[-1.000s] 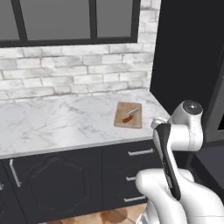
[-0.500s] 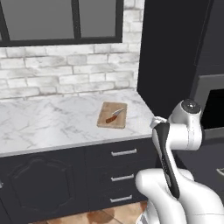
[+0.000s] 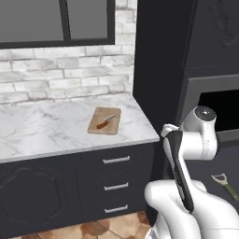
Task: Open the drawer on the right and place the cutting tools on the cutting board.
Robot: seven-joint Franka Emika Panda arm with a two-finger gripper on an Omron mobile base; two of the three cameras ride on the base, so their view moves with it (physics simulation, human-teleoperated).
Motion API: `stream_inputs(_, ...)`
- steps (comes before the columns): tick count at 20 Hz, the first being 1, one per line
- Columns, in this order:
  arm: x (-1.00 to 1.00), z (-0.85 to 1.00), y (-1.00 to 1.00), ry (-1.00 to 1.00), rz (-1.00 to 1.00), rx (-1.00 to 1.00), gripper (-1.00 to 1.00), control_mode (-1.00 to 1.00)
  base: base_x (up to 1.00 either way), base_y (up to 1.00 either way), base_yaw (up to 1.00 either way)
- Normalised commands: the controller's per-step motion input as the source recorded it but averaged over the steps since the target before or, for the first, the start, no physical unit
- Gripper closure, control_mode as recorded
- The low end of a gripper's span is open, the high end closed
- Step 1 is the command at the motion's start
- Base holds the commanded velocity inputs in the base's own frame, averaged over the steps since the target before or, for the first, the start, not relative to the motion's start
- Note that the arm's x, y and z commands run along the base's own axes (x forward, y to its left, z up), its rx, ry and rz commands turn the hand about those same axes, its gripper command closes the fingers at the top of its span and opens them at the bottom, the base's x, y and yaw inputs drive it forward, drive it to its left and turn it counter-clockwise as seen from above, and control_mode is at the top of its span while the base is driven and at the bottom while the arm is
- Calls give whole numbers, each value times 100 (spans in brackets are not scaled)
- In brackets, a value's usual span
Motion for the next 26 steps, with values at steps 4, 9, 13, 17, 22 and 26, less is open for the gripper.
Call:
stream_inputs(4,0,0,0,0,0,0,-100,100,-5,-35,-6)
stream_inputs(9,0,0,0,0,0,0,-100,100,-27,-38,-13)
stream_inputs(13,0,0,0,0,0,0,-100,100,-12,-3,-12)
stream_inputs(17,0,0,0,0,0,0,-100,100,-4,19,-3)
stream_inputs(22,0,0,0,0,0,0,-100,100,0,38,-13)
stream_inputs(26,0,0,0,0,0,0,-100,100,-11,29,-24)
